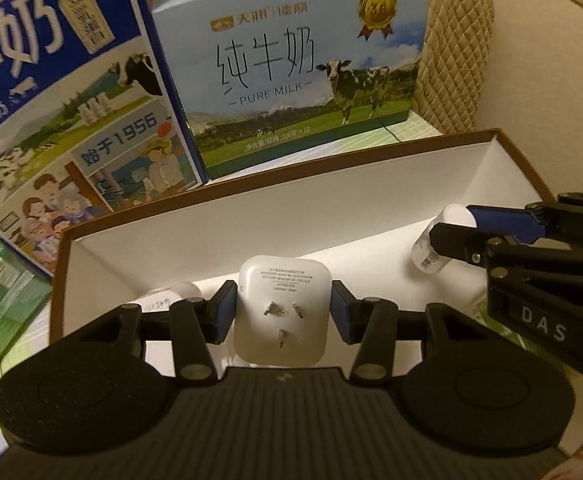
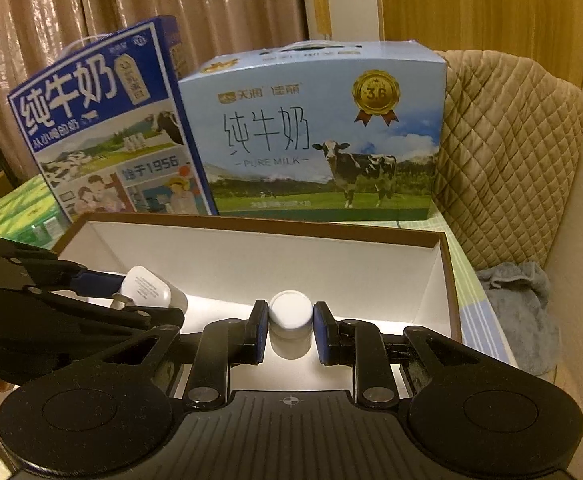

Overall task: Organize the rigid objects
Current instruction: 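Lower plug adapter into the brown box with left tool while right tool releases the bottle inside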

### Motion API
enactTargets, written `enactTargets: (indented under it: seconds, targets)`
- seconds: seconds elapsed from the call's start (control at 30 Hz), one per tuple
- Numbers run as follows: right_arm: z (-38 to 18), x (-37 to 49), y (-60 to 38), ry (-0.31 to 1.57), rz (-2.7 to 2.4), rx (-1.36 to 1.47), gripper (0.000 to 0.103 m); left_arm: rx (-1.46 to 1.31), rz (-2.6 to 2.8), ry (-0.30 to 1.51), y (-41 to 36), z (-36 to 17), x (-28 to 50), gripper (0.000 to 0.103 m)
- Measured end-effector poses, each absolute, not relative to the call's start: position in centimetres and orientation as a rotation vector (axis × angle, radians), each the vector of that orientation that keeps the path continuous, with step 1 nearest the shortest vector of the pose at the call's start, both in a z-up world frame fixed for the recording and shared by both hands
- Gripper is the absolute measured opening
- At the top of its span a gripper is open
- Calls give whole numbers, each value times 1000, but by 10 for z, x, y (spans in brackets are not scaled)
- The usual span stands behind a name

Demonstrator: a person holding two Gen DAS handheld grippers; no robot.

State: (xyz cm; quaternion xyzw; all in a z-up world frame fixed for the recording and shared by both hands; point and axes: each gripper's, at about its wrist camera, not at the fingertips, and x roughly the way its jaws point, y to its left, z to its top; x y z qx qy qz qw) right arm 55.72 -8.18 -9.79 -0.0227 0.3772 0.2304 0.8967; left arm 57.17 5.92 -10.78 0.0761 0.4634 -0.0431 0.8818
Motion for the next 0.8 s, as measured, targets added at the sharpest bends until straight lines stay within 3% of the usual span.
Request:
enactTargets:
  seconds: [0.5, 0.6, 0.8]
  targets:
    - [-117, 583, -73, 831, 447, -58, 20, 163, -74, 1031, 66, -141, 606, 44]
    - [-118, 585, -73, 840, 444, -46, 20, 166, -78, 1008, 67, -137, 606, 51]
    - [-117, 585, -71, 837, 449, -49, 20, 168, -75, 1002, 71, -131, 601, 51]
